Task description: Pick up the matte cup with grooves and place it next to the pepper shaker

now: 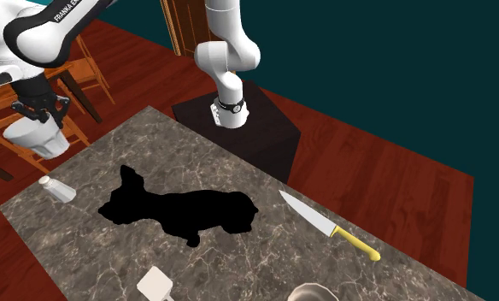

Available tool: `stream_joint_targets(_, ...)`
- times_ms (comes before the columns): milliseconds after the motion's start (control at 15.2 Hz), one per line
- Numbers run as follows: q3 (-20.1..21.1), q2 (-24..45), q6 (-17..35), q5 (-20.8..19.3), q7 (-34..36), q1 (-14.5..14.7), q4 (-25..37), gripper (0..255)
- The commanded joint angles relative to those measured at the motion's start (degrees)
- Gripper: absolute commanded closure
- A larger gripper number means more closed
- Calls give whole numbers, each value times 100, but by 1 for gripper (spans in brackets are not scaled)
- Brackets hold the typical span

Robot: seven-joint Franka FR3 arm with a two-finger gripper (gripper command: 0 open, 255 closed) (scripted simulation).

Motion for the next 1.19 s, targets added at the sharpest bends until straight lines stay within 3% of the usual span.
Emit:
stream_joint_targets(0,24,94,128,127,-101,-45,-86,255)
stream_joint_targets(1122,575,982,1067,1363,-985,-589,-619,255)
